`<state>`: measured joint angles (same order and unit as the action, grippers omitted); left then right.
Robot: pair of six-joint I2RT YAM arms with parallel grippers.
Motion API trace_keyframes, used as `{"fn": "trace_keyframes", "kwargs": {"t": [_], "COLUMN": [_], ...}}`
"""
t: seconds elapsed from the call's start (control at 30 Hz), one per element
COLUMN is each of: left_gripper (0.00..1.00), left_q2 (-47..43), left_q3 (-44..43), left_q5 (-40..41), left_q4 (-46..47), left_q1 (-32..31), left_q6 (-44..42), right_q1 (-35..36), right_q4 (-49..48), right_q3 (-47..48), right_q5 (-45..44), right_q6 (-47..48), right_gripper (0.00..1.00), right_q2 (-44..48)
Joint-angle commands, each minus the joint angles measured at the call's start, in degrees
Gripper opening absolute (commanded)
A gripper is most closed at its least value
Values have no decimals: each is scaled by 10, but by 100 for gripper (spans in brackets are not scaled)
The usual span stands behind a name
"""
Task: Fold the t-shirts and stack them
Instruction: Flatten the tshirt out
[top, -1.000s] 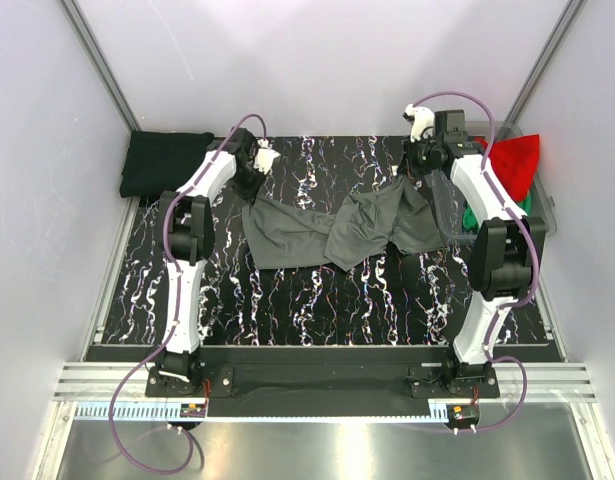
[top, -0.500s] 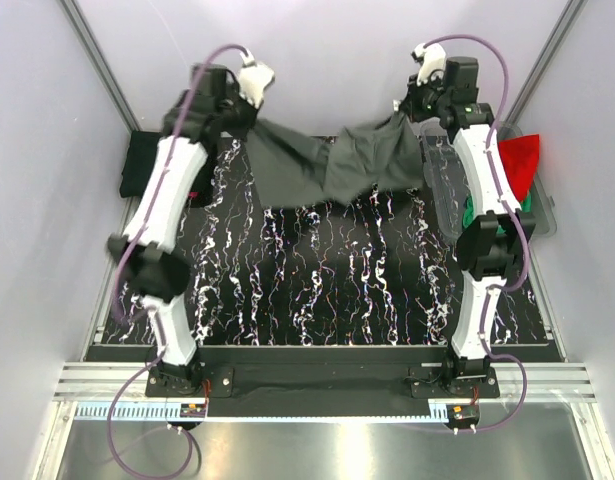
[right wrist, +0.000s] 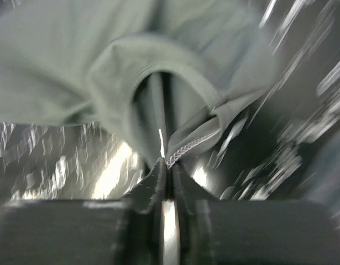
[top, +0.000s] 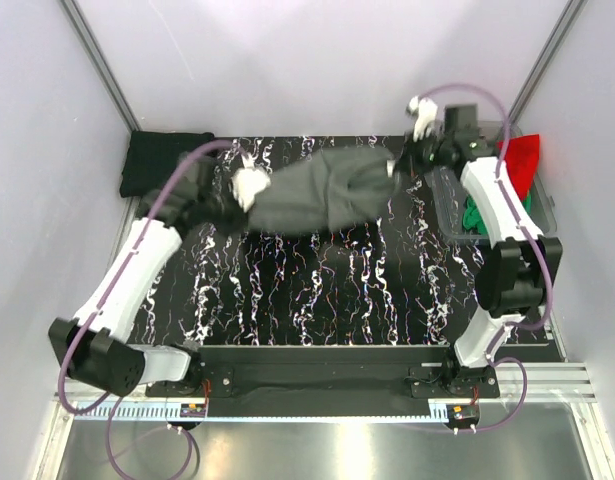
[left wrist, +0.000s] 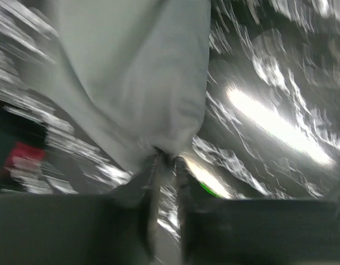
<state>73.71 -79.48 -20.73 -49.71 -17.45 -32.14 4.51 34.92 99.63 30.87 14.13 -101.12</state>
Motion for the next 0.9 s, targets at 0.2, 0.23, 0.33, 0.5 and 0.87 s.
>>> {"fn": "trace_keyframes", "kwargs": {"t": [0.2,0.23,0.33,0.5,0.87], "left_gripper": [58,59,61,60,54], "left_q2": [-31,-23,61,308,618], "left_q3": [107,90,20,-166,-504], "left_q5": [-3,16,92,128,183], "left_q4": [-40,-13,29,14,20], "left_q1": [-2,1,11,51,74], "left_q6": [-7,-6,15,91,147], "right_q1": [2,2,2,2,3], "right_q4": [192,191,192,191,173], "right_q3": [-32,-19,47,115,77], "right_q5": [71,69,68,62,80], "right_q6": [116,121,118,102,72], "right_gripper": [45,45,45,45,43], "right_q2": [-46,-49,-75,-115,-96]}}
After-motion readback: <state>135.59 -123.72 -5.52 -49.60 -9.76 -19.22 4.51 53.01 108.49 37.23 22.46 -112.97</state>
